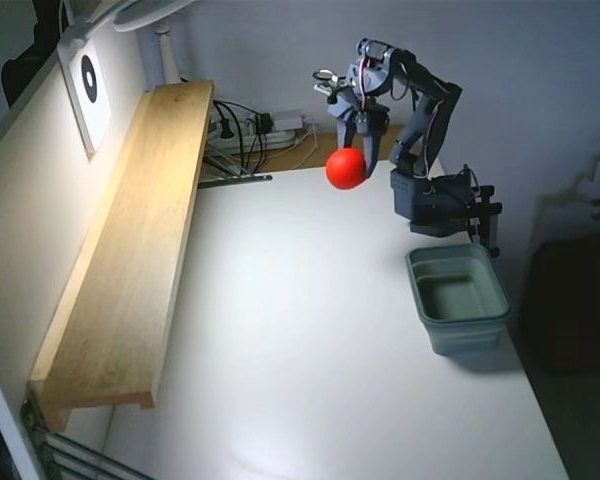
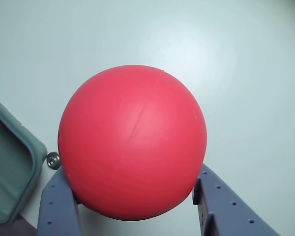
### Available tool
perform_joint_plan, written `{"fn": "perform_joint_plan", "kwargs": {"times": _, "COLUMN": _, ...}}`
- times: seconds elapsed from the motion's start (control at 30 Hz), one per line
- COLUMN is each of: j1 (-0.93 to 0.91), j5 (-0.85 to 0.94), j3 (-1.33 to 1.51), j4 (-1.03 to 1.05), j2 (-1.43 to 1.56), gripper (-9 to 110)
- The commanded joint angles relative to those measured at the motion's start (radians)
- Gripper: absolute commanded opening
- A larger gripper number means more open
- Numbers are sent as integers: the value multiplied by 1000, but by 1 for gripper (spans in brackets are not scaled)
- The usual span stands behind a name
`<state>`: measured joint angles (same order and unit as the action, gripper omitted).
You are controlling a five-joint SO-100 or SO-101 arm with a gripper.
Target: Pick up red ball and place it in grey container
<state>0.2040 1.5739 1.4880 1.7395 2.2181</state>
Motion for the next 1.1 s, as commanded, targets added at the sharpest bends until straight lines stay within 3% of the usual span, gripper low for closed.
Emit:
{"fn": "perform_joint_plan", "kwargs": {"times": 0.0, "j1": 118, "j5": -3, "j3": -43, "j4": 7, "j2": 13, "gripper": 23}}
{"fn": "perform_joint_plan", "kwargs": {"times": 0.83, "j1": 848, "j5": -3, "j3": -43, "j4": 7, "j2": 13, "gripper": 23}}
{"fn": "perform_joint_plan", "kwargs": {"times": 1.07, "j1": 859, "j5": -3, "j3": -40, "j4": 6, "j2": -18, "gripper": 23}}
